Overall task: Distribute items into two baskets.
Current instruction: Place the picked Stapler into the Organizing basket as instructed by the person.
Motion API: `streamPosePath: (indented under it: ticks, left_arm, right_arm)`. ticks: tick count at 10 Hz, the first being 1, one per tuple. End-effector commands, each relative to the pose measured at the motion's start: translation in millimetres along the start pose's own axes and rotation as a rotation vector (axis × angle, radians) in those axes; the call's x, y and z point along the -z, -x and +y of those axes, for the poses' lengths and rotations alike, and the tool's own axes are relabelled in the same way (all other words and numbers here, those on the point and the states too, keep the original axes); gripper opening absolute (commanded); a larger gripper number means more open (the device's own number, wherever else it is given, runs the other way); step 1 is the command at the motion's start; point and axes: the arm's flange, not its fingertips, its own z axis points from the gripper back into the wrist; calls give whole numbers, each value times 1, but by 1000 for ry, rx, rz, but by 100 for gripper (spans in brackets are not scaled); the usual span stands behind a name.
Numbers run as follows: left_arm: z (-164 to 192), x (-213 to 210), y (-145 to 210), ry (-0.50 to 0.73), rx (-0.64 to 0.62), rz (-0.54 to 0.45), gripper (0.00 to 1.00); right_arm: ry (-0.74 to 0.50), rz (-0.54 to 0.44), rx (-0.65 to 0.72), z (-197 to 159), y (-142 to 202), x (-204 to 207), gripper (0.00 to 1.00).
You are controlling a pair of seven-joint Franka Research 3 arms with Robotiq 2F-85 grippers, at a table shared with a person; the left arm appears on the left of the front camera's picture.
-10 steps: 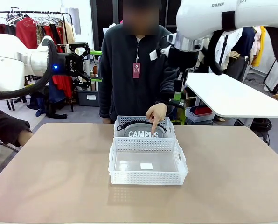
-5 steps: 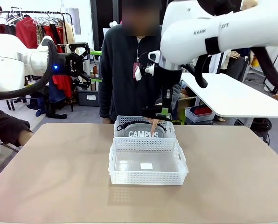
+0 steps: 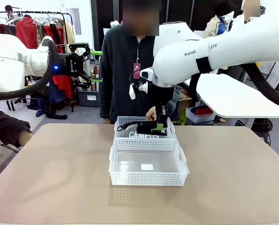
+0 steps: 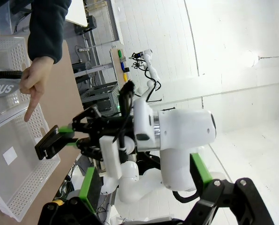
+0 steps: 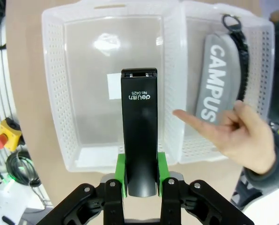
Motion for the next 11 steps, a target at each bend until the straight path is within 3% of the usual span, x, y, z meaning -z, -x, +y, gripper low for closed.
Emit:
streamPosePath:
  ticks: [1, 6, 11]
  left_arm:
    - [-2, 0, 2, 18, -2, -8, 100]
    - [-2, 0, 2, 18, -2, -8, 100]
    - [-2, 0, 2, 18, -2, -8, 100]
  right_arm:
    - [-3, -19, -75, 12, -3, 13, 0]
    - [-36, 12, -92, 23, -10, 47, 0]
    - [-61, 27, -75, 22, -12, 43, 0]
